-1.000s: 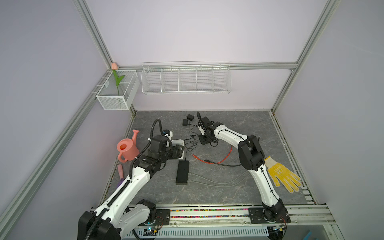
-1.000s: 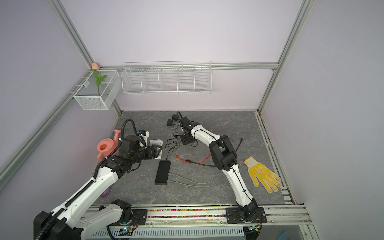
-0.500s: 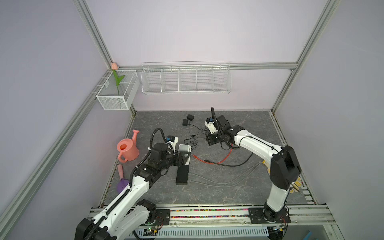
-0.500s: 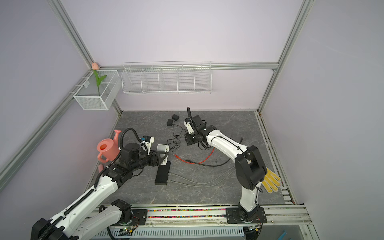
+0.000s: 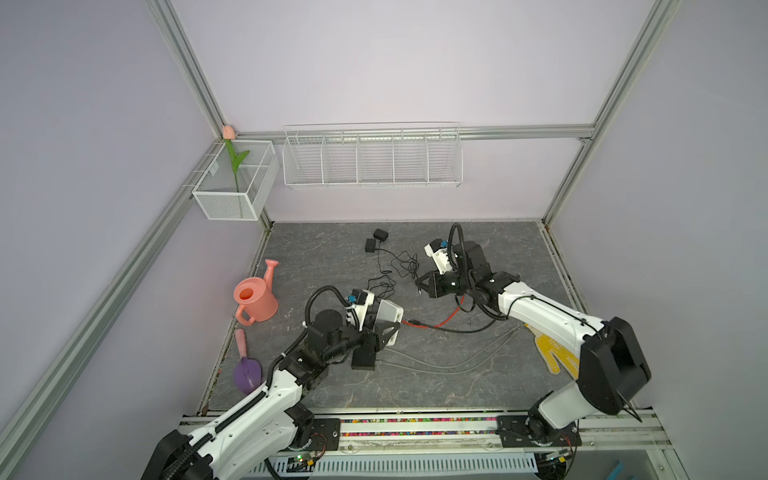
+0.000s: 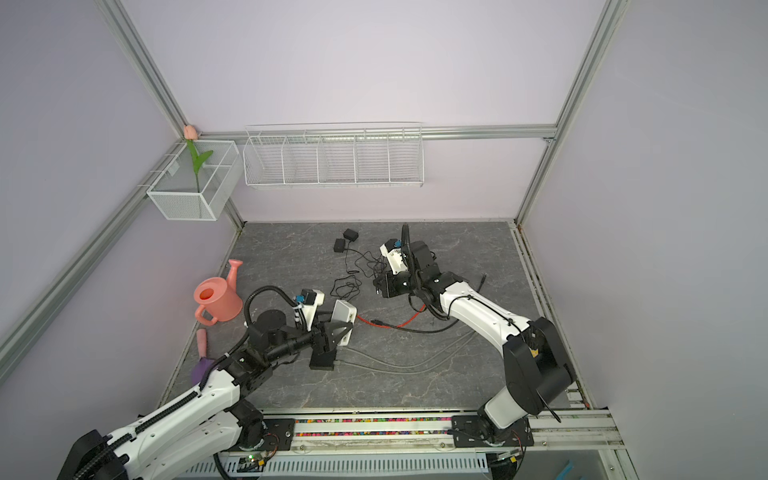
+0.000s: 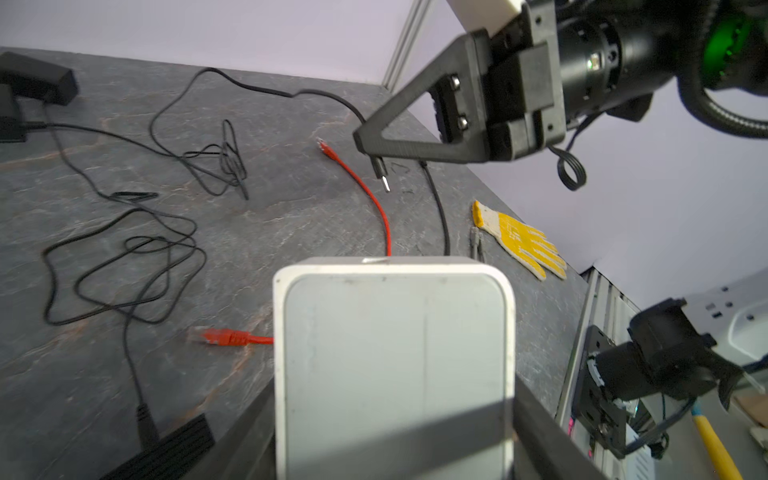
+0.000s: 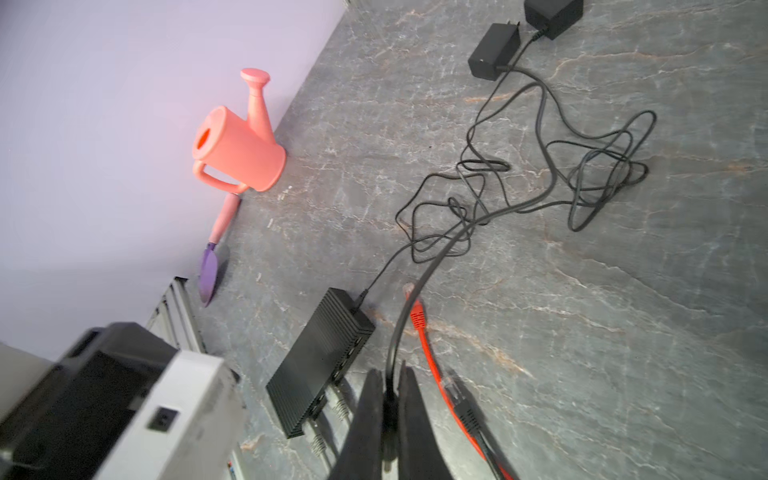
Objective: Insert the plug into the switch port
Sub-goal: 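Lift the white router with the left gripper while the right lifts the power plug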
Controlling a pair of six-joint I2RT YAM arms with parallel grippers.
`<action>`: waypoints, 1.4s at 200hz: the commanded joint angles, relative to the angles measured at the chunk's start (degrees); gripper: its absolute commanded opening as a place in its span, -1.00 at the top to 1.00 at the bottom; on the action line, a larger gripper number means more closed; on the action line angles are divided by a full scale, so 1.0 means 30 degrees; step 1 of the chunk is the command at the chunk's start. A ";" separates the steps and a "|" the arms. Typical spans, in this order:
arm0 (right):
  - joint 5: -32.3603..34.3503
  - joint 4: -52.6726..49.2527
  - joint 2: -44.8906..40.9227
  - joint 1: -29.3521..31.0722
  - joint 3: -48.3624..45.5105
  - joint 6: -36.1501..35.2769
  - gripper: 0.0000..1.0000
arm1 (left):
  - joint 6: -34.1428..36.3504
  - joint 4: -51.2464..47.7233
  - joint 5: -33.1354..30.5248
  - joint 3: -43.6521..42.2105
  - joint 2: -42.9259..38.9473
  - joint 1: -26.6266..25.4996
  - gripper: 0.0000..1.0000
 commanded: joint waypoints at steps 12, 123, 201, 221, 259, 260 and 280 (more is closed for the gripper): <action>-0.1723 0.4676 -0.2599 -0.0021 -0.1815 0.1888 0.84 | 0.1951 0.5798 -0.0042 -0.1669 -0.0450 -0.0909 1.00; -0.4672 1.2299 -0.6981 0.2120 -0.6706 0.3877 0.87 | 0.2831 0.9315 0.0532 -0.2186 0.0420 -0.2796 1.00; -0.3539 1.2737 -0.9309 0.3743 -0.8153 0.3756 0.86 | 0.2051 1.1623 -0.0132 -0.3127 -0.0083 -0.3989 1.00; -0.3312 1.2730 -0.9827 0.3944 -0.8339 0.3659 0.87 | 0.2779 1.2085 -0.1189 -0.3287 -0.0253 -0.5134 1.00; -0.3353 1.2539 -1.0197 0.4413 -0.8301 0.3326 0.86 | 0.4984 1.0909 -0.2969 -0.2703 -0.0464 -0.7457 1.00; -0.3361 1.2525 -1.0216 0.4417 -0.8309 0.3296 0.87 | 0.5021 1.0889 -0.2999 -0.2703 -0.0465 -0.7489 1.00; -0.3242 1.2087 -1.0487 0.4594 -0.8234 0.2847 0.87 | 0.5685 1.0684 -0.3719 -0.2702 -0.0660 -0.8030 1.00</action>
